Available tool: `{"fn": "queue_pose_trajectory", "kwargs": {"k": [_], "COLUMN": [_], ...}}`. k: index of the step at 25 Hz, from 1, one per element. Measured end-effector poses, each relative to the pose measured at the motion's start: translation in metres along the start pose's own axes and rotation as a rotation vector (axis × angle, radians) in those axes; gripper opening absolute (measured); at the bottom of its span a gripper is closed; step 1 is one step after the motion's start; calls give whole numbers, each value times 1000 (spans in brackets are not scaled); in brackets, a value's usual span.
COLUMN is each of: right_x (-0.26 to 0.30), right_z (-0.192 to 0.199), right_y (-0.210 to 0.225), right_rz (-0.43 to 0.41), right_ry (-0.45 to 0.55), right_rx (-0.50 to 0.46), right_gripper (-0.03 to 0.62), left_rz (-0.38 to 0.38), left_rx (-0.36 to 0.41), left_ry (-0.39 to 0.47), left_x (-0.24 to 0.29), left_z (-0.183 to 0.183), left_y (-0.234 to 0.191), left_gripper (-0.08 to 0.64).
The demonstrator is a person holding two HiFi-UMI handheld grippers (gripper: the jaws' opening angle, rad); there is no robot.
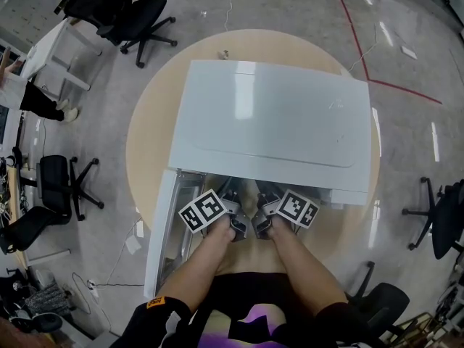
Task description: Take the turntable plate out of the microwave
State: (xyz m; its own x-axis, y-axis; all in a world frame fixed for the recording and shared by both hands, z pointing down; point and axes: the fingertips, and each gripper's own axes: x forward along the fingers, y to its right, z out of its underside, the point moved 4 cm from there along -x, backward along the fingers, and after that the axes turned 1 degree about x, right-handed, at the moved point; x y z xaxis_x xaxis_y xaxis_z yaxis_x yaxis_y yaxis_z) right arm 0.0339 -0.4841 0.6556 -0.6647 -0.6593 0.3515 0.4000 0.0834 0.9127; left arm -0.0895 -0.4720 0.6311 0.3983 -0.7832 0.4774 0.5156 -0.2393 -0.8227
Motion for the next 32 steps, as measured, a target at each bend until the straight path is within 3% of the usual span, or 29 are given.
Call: {"fn": "queue_pose_trajectory", "kwargs": {"k": [13,20,32], "right_x": [-2,-4,-7], "right_z": [-6,-5,-8], "right_y": [-5,-12,-18], "right_rz": [-9,-25,-41], "right_ry": [12,16,12], "right_rx": [-24,-21,-41], "right_gripper": [67,67,67], "left_rz": [51,101,182], "left_rx": [-61,-124,-177], "left_ry": [-28,-2,25], "left_x": [7,5,11], "left_z": [7,5,-4], "left_y": [-9,-11,0], "left_gripper": [75,127,132]}}
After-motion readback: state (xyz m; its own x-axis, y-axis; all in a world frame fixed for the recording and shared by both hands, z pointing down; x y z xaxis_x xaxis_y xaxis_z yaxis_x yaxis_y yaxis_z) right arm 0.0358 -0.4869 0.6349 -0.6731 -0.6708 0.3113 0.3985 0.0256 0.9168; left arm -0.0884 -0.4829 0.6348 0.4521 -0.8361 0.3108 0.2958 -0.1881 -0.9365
